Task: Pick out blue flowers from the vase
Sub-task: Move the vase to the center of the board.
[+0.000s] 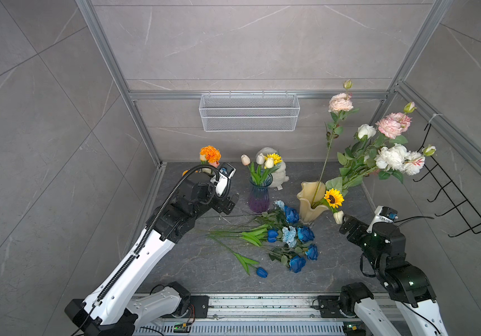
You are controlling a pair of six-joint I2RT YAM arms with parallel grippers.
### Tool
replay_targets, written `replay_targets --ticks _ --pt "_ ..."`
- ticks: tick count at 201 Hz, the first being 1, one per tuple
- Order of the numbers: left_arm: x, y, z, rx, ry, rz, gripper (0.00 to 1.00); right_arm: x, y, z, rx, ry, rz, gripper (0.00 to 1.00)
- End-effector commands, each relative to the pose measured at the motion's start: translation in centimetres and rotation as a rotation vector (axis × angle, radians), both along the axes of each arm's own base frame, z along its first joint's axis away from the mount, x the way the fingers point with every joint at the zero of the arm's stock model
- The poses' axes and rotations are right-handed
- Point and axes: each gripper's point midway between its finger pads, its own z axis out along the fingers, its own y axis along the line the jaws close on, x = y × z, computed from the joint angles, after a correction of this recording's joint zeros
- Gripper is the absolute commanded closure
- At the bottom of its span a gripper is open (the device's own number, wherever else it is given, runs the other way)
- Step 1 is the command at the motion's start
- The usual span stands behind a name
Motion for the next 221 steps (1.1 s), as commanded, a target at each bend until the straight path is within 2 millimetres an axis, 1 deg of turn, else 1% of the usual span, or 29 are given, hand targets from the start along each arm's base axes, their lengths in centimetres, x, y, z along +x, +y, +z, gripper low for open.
replay_targets --ticks 1,21,34,68,93,102,111,125,126,130,131,136,138,145,175,184,197,210,221 --pt "-0.6 0.1 0.1 0.007 0.016 -0.015 0.0 0.1 0.8 3.6 0.035 -0.083 0.04 0.01" --pt "-0.7 0.9 0.7 0.005 -0.001 0.014 0.0 0.7 1.1 4.9 0.025 -0.106 0.059 0.01" --pt "-0.9 1.6 1.6 0.001 -0.022 0.035 0.0 1.4 1.4 5.4 0.025 -0.118 0.074 0.0" --pt "-0.5 4.8 4.6 0.009 -0.076 0.133 0.0 2.6 1.7 7.5 0.025 -0.171 0.079 0.0" --pt "0.2 7.2 5.3 -0.026 -0.058 0.187 0.0 3.0 1.0 8.3 -0.026 -0.165 0.049 0.0" --pt "0.6 8.4 5.5 -0.046 -0.05 0.213 0.0 3.2 0.8 8.0 -0.05 -0.142 0.043 0.0" --pt "1.3 9.8 5.8 -0.074 -0.05 0.25 0.0 3.5 0.6 7.2 -0.08 -0.097 0.039 0.0" --pt "2.6 13.6 6.5 -0.151 -0.038 0.34 0.0 4.0 0.2 5.6 -0.118 -0.018 0.024 0.0" --pt "2.6 13.6 6.6 -0.161 -0.036 0.337 0.0 4.1 0.2 5.5 -0.12 -0.013 0.023 0.01" --pt "3.0 14.9 6.7 -0.196 -0.024 0.362 0.0 4.2 0.2 5.1 -0.124 0.002 0.023 0.0" --pt "3.1 14.9 6.8 -0.206 -0.021 0.359 0.0 4.2 0.2 5.0 -0.124 0.004 0.023 0.0" --pt "3.6 16.7 7.0 -0.255 -0.012 0.399 0.0 4.3 0.2 4.6 -0.122 0.015 0.024 0.0" --pt "3.7 16.8 7.0 -0.273 -0.005 0.394 0.0 4.3 0.2 4.5 -0.122 0.016 0.024 0.0" --pt "4.3 18.4 7.1 -0.309 -0.005 0.44 0.0 4.3 0.0 4.0 -0.118 0.021 0.019 0.0" --pt "6.2 21.8 5.9 -0.398 0.035 0.524 0.0 4.1 -2.0 2.2 -0.098 0.066 -0.035 0.0" --pt "6.4 23.1 5.6 -0.435 0.042 0.55 0.0 4.2 -2.4 1.7 -0.06 0.076 -0.03 0.0" --pt "6.2 25.2 5.1 -0.441 0.039 0.616 0.0 4.2 -3.3 1.2 -0.019 0.08 -0.043 0.0" --pt "6.2 26.7 4.0 -0.428 0.047 0.677 0.0 4.5 -4.1 0.3 0.0 0.097 -0.055 0.0" --pt "6.3 27.3 2.4 -0.442 0.078 0.7 0.0 5.3 -4.3 -1.1 0.03 0.136 -0.039 0.0"
